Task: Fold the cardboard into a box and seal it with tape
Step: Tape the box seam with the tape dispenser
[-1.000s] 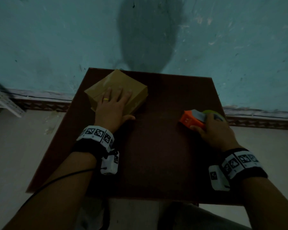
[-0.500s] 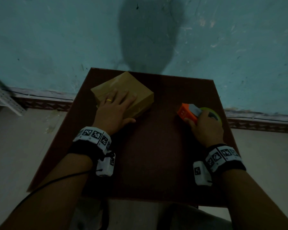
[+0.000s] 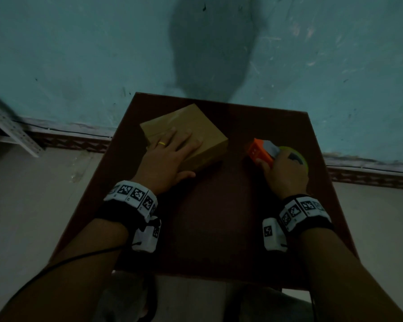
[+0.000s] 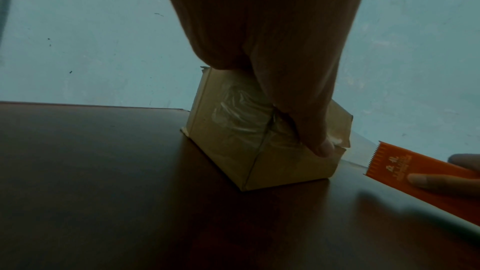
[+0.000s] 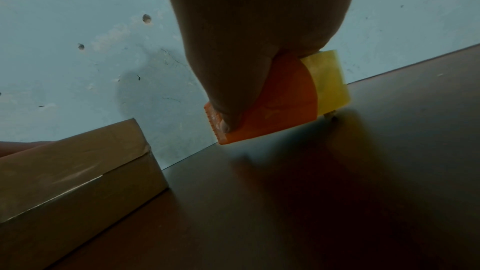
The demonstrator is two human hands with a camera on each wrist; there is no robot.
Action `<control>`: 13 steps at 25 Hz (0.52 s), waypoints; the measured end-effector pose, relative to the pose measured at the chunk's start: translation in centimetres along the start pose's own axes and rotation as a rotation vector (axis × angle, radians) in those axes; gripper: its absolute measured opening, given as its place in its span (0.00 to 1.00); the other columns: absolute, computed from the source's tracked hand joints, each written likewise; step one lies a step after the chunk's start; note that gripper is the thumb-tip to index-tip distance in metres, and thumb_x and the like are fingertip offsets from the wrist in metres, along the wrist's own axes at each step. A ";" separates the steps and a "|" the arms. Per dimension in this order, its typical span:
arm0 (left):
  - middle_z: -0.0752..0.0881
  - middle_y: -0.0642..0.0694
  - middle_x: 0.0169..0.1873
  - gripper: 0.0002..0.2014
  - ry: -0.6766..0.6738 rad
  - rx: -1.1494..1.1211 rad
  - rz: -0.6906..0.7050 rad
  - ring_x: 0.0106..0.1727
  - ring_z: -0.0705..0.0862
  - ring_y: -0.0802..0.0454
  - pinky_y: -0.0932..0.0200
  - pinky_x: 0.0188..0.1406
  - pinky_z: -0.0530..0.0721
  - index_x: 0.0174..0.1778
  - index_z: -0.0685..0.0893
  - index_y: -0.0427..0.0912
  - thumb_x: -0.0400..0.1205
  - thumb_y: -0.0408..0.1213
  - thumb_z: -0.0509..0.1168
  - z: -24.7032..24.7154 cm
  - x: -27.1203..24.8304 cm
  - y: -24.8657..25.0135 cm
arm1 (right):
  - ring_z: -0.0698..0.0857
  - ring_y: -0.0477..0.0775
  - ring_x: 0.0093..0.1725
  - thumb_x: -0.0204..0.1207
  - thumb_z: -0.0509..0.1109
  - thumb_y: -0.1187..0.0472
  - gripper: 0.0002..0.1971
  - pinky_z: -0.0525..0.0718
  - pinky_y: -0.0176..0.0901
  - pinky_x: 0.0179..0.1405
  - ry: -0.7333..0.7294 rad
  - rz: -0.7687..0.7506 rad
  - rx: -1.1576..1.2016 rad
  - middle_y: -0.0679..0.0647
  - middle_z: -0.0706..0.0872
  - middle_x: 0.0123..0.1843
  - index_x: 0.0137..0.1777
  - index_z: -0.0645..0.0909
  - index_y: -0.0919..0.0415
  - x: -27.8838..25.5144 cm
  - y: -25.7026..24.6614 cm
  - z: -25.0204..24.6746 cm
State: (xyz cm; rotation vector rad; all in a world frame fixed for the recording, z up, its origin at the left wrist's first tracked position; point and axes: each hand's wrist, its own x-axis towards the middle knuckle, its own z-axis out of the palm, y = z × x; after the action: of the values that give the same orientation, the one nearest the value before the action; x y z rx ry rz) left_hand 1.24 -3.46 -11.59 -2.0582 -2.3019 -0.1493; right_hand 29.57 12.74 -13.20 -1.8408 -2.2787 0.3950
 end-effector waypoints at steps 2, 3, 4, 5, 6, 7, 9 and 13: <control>0.53 0.52 0.93 0.46 -0.007 -0.008 0.018 0.93 0.52 0.38 0.31 0.86 0.58 0.92 0.50 0.66 0.81 0.64 0.68 0.0 -0.3 -0.1 | 0.87 0.76 0.69 0.86 0.68 0.34 0.39 0.85 0.67 0.67 -0.011 0.000 -0.015 0.73 0.86 0.72 0.84 0.67 0.64 0.0 -0.4 0.2; 0.53 0.53 0.93 0.46 -0.017 -0.018 0.029 0.93 0.51 0.38 0.30 0.86 0.59 0.92 0.50 0.66 0.81 0.64 0.69 0.0 -0.4 -0.3 | 0.87 0.76 0.68 0.86 0.67 0.34 0.39 0.85 0.67 0.67 -0.016 -0.003 -0.021 0.72 0.86 0.72 0.84 0.67 0.64 0.0 -0.6 0.2; 0.53 0.53 0.93 0.46 -0.024 -0.030 0.039 0.93 0.51 0.39 0.29 0.86 0.59 0.92 0.50 0.67 0.81 0.64 0.69 -0.1 -0.5 -0.4 | 0.88 0.75 0.68 0.86 0.68 0.34 0.39 0.85 0.67 0.67 -0.014 -0.011 -0.023 0.72 0.87 0.71 0.84 0.68 0.64 0.0 -0.8 0.3; 0.53 0.54 0.93 0.47 -0.029 -0.040 0.050 0.93 0.51 0.39 0.28 0.86 0.59 0.92 0.51 0.67 0.81 0.64 0.70 -0.1 -0.6 -0.5 | 0.88 0.75 0.67 0.86 0.68 0.34 0.38 0.85 0.68 0.67 -0.011 -0.019 -0.021 0.72 0.87 0.71 0.83 0.68 0.64 0.0 -0.9 0.4; 0.54 0.54 0.93 0.47 -0.032 -0.047 0.059 0.93 0.51 0.40 0.28 0.86 0.58 0.92 0.52 0.67 0.80 0.63 0.71 -0.2 -0.7 -0.6 | 0.88 0.75 0.67 0.86 0.68 0.35 0.37 0.86 0.68 0.68 -0.007 -0.027 -0.021 0.72 0.87 0.70 0.82 0.69 0.64 0.0 -1.1 0.5; 0.54 0.54 0.93 0.47 -0.031 -0.053 0.067 0.93 0.51 0.41 0.29 0.86 0.58 0.91 0.53 0.66 0.80 0.62 0.71 -0.3 -0.8 -0.7 | 0.89 0.74 0.66 0.86 0.68 0.35 0.37 0.86 0.69 0.68 -0.002 -0.035 -0.027 0.71 0.88 0.69 0.81 0.70 0.65 0.0 -1.4 0.6; 0.56 0.55 0.92 0.46 -0.024 -0.081 0.083 0.93 0.52 0.44 0.29 0.87 0.58 0.91 0.56 0.66 0.80 0.59 0.73 -0.5 -1.1 -0.8 | 0.90 0.74 0.64 0.87 0.67 0.35 0.36 0.85 0.70 0.68 0.006 -0.052 -0.048 0.72 0.89 0.68 0.80 0.70 0.66 -0.1 -1.8 0.7; 0.57 0.57 0.92 0.46 -0.031 -0.135 0.105 0.93 0.53 0.46 0.30 0.86 0.57 0.90 0.59 0.66 0.79 0.55 0.76 -0.8 -1.4 -1.1 | 0.90 0.74 0.63 0.87 0.66 0.35 0.36 0.85 0.69 0.67 0.002 -0.061 -0.053 0.72 0.89 0.67 0.79 0.70 0.66 -0.4 -2.7 1.0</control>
State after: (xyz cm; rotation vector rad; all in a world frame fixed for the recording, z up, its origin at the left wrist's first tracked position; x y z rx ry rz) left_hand 0.24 -5.02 -10.94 -2.2552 -2.2522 -0.2768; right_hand 26.81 11.74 -13.30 -1.7900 -2.3586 0.3262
